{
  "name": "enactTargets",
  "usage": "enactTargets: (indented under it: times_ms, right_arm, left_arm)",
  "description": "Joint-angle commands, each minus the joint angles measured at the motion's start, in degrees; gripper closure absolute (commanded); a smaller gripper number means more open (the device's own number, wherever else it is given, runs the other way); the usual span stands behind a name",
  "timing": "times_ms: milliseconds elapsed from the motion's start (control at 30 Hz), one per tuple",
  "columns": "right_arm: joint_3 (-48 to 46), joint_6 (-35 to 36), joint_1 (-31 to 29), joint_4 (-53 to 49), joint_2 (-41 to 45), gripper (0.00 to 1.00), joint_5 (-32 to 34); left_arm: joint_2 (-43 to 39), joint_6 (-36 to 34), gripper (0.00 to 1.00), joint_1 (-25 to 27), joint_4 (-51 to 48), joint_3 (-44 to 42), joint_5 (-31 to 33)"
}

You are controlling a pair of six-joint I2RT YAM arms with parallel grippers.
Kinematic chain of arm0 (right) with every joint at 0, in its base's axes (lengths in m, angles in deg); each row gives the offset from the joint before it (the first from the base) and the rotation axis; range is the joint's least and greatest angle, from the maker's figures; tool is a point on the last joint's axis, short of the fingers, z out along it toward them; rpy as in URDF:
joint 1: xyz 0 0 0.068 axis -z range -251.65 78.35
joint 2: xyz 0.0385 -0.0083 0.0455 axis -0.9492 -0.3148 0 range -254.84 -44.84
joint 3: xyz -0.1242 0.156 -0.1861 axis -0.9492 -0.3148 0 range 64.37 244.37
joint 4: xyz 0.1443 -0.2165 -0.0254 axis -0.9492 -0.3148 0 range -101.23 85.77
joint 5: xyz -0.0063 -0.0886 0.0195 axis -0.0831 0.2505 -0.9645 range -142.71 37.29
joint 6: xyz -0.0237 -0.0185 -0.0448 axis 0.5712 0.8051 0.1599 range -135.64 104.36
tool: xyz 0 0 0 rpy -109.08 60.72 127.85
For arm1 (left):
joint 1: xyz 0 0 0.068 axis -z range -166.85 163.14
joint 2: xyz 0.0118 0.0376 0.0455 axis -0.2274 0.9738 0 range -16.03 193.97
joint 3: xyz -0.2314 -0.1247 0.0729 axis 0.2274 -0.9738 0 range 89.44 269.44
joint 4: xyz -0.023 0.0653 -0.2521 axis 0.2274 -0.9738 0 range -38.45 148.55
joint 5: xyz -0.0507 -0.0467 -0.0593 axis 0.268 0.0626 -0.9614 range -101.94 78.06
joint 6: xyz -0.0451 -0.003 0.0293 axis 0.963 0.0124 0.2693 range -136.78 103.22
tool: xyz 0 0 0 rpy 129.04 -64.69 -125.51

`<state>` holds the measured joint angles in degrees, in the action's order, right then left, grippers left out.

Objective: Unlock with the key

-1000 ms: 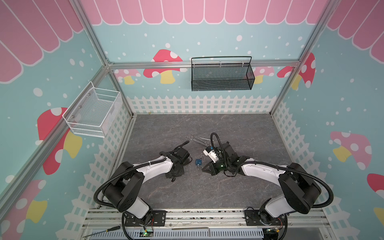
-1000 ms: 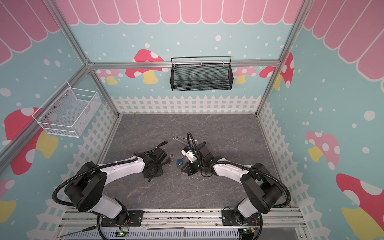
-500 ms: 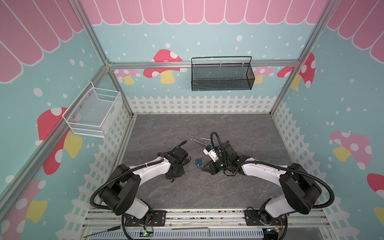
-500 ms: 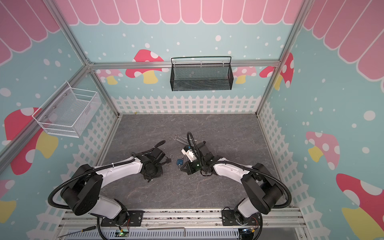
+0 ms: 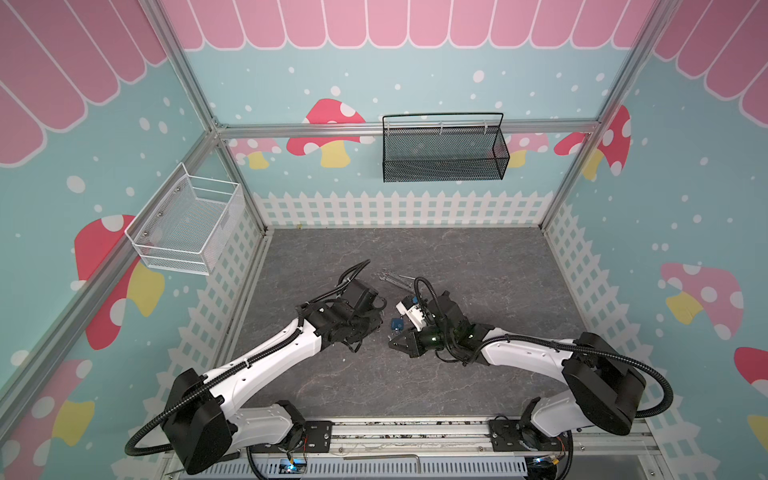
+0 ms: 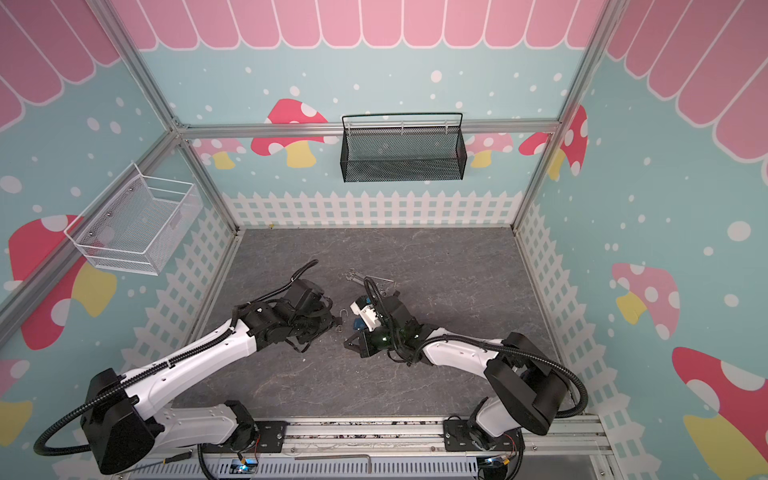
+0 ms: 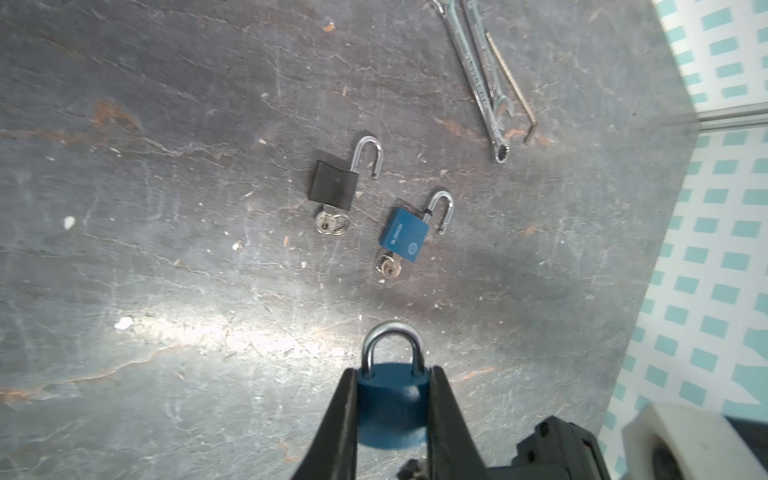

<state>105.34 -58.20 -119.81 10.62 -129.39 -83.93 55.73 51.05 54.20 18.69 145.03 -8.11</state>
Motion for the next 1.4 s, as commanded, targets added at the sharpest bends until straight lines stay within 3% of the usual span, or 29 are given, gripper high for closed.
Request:
enactTargets:
  times_ms: [0, 433, 1367]
  right_arm:
    - [1.1, -2.3, -0.4, 4.2, -1.5, 1.0, 3.5]
    - [1.2, -6.8, -1.9, 8.7, -2.5, 1.0, 3.3]
    - [3.8, -8.0, -2.0, 8.1, -2.7, 1.0, 6.8]
  left_arm:
    - [-0.8, 4.5, 1.0, 2.1, -0.7, 2.0, 5.0]
    - [0.7, 3.6, 1.0, 3.7, -0.3, 2.2, 8.2]
    - [-0.3, 2.0, 1.0, 3.8, 1.6, 1.2, 5.7]
